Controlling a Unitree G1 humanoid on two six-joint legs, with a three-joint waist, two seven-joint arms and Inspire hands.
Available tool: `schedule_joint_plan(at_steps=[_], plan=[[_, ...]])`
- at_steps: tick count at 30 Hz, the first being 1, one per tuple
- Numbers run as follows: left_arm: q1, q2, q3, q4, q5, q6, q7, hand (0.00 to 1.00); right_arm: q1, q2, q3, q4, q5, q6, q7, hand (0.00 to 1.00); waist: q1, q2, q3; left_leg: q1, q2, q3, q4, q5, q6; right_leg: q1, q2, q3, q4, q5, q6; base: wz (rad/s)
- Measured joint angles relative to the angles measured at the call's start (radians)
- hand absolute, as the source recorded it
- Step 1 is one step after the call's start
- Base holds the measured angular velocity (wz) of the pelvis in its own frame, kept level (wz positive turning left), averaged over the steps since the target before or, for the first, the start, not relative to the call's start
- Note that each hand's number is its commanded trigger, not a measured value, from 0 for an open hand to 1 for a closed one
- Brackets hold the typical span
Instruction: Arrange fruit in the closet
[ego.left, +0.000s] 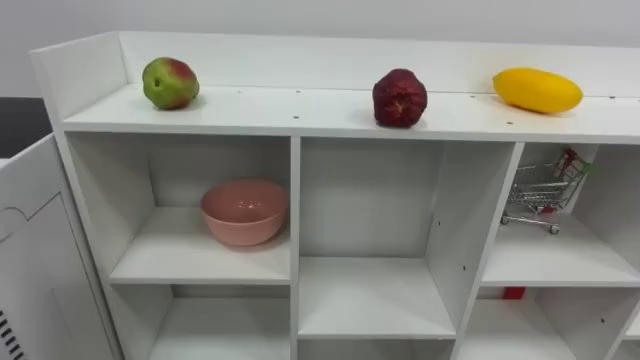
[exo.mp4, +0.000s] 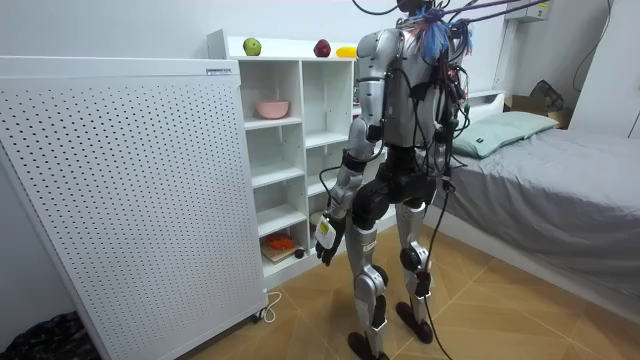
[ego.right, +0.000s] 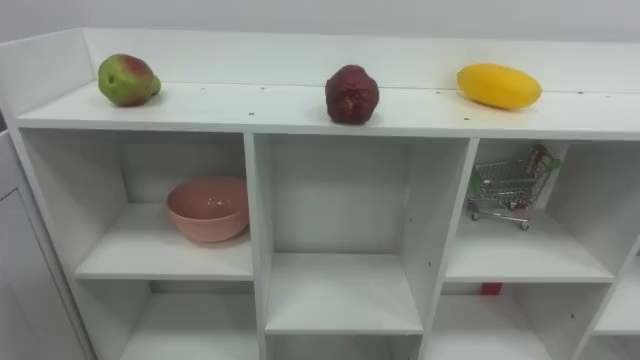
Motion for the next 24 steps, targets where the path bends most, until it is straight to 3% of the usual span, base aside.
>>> schedule_joint_plan(at_steps=[6, 16, 20, 22, 24], plan=[[-0.014, -0.025, 0.055, -0.020, -0.001, -0.009, -0.001, 0.00, -0.016, 0.005, -0.050, 0.004, -0.006, -0.003, 0.008, 0.00, 0.001, 0.002, -0.0022, 0.019, 0.000, -0.001, -0.004, 0.000, 0.000, 0.019, 0.000, -0.001, -0.002, 0.000, 0.001, 0.01], [-0.011, -0.033, 0.079, -0.021, -0.005, -0.009, 0.000, 0.00, 0.005, 0.015, -0.098, -0.011, 0.034, 0.000, -0.037, 0.00, 0.000, 0.002, -0.0005, 0.021, 0.000, 0.000, -0.008, 0.000, 0.000, 0.020, 0.000, 0.001, -0.002, 0.000, 0.001, 0.00], [0.008, -0.033, 0.088, -0.047, -0.001, -0.012, 0.000, 0.00, 0.029, 0.011, -0.149, -0.130, 0.019, 0.021, -0.096, 0.00, -0.008, 0.000, -0.0030, 0.019, 0.000, 0.004, -0.006, 0.000, 0.000, 0.013, 0.000, 0.008, 0.001, 0.000, 0.001, -0.04], [0.007, -0.032, 0.098, -0.047, -0.001, -0.015, 0.000, 0.00, 0.033, 0.010, -0.191, -0.277, 0.015, 0.036, -0.155, 0.00, -0.010, -0.008, 0.0044, 0.025, 0.001, 0.015, -0.008, 0.000, 0.000, 0.010, 0.001, 0.026, 0.005, 0.000, 0.000, -0.16], [0.007, -0.031, 0.100, -0.046, 0.001, -0.018, 0.000, 0.00, 0.031, 0.010, -0.215, -0.438, -0.025, 0.034, -0.195, 0.00, -0.017, -0.008, 0.0051, 0.029, 0.000, 0.020, -0.010, -0.001, 0.001, 0.011, 0.000, 0.025, 0.005, 0.000, 0.000, -0.09]])
